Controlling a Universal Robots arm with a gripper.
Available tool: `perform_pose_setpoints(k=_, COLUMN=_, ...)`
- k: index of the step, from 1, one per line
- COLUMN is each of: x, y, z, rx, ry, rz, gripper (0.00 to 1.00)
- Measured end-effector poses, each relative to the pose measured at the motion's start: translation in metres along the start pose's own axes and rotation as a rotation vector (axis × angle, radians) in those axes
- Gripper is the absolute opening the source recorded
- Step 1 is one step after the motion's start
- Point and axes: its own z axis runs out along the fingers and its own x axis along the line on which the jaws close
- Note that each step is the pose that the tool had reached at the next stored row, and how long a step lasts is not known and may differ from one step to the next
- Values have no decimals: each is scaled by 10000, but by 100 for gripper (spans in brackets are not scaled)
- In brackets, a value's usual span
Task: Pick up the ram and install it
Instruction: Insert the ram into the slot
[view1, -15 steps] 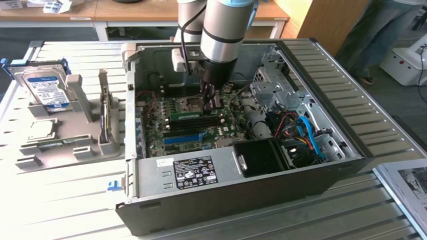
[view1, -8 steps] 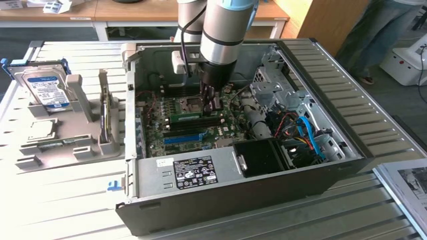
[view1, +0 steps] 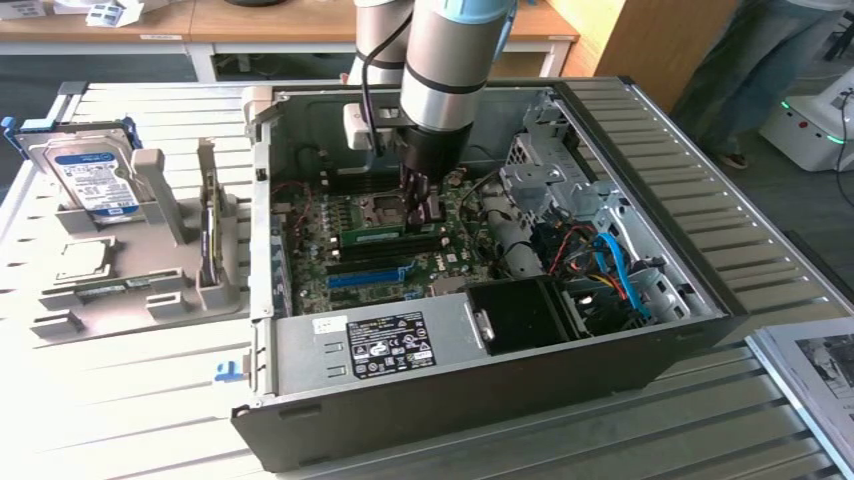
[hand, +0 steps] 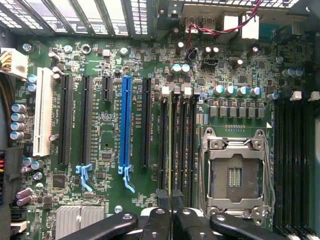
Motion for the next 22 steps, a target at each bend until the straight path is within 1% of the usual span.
perform_pose_setpoints(k=22, x=2, y=-2, z=36, rx=1, ry=0, rz=22, gripper=12)
